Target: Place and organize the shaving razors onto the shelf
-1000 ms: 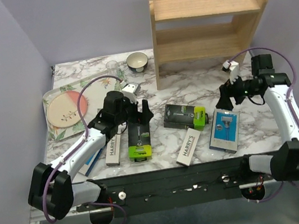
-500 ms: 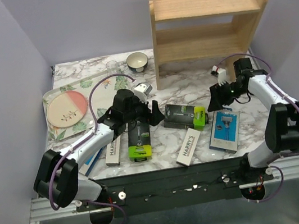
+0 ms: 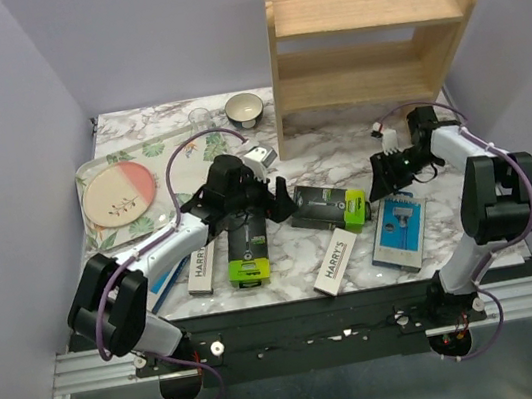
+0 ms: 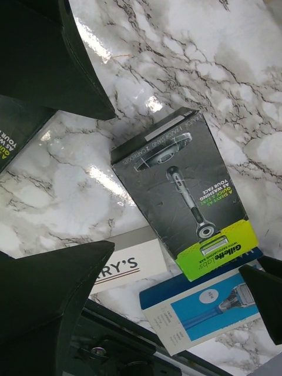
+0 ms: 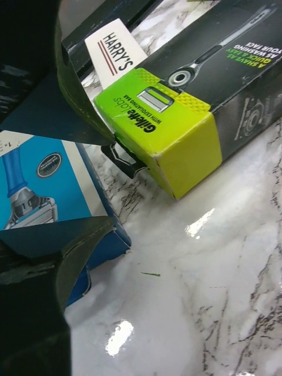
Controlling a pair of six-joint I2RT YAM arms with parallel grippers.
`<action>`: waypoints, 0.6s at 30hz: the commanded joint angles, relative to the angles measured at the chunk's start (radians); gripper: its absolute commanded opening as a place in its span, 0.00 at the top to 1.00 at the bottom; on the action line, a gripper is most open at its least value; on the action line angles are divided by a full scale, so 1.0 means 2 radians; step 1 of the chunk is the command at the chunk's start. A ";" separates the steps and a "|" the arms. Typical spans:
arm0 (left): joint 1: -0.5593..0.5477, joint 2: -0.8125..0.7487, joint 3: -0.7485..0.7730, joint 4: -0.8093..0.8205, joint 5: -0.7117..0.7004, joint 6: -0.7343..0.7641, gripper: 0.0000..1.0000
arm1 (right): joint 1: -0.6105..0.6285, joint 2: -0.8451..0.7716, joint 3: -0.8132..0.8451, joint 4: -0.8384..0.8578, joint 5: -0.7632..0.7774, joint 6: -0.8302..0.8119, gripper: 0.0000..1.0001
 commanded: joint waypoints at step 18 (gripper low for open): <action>-0.003 0.006 0.009 -0.003 0.005 0.008 0.07 | 0.039 0.073 0.015 -0.063 -0.007 -0.100 0.42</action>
